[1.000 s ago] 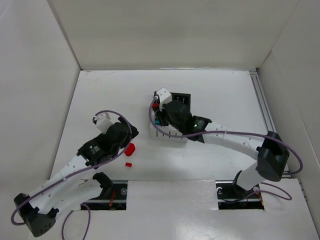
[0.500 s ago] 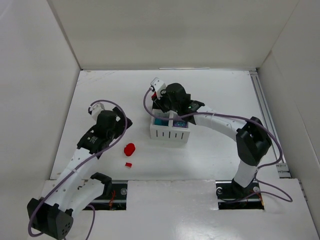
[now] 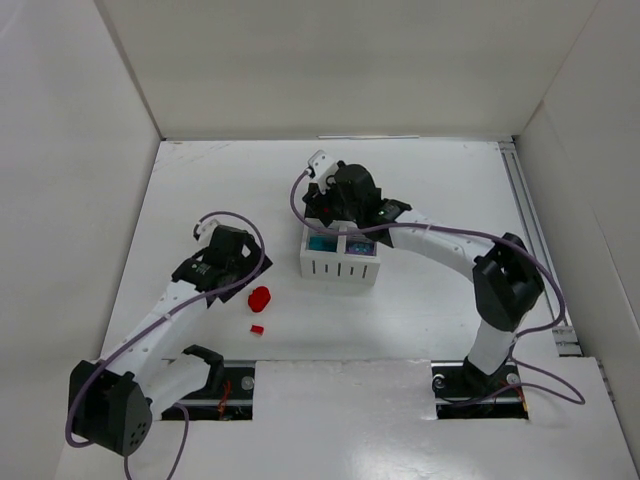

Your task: Sort the legos into containers by color

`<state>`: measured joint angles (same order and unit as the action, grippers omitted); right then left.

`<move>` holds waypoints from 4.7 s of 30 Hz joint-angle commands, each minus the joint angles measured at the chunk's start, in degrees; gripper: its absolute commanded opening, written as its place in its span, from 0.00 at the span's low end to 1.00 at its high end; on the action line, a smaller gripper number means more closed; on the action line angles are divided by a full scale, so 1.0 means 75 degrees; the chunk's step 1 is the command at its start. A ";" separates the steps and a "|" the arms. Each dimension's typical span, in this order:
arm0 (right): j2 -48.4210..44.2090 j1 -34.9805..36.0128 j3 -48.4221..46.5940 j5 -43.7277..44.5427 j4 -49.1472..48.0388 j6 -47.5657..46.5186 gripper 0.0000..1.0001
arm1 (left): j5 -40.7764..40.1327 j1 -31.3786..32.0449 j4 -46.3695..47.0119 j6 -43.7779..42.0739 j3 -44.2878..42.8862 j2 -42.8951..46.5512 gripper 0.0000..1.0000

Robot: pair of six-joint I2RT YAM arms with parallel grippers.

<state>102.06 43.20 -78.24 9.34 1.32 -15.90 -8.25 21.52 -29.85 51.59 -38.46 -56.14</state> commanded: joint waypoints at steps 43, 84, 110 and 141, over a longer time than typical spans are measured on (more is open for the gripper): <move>-0.5556 0.0123 0.3716 0.2456 0.0410 0.1194 0.93 | 0.0210 0.0424 0.0640 0.0890 0.1061 -0.1233 0.55; -0.6952 -0.2924 0.4783 0.1591 0.1993 0.0832 0.99 | 0.0081 0.1466 0.0675 -0.2121 -0.7658 -0.6226 0.76; -0.2268 0.3531 0.3742 -0.3579 -0.2168 -0.3059 0.92 | -0.2263 0.1619 -0.1247 0.0199 -0.2444 0.0383 0.99; 0.2154 0.4072 0.1571 -0.1867 -0.3165 -0.0775 0.47 | -0.2193 0.1619 -0.1364 0.0211 -0.2115 0.0642 0.99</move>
<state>117.16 74.39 -65.58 -6.24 -21.12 -24.10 -23.31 33.67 -41.30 53.10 -54.72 -51.90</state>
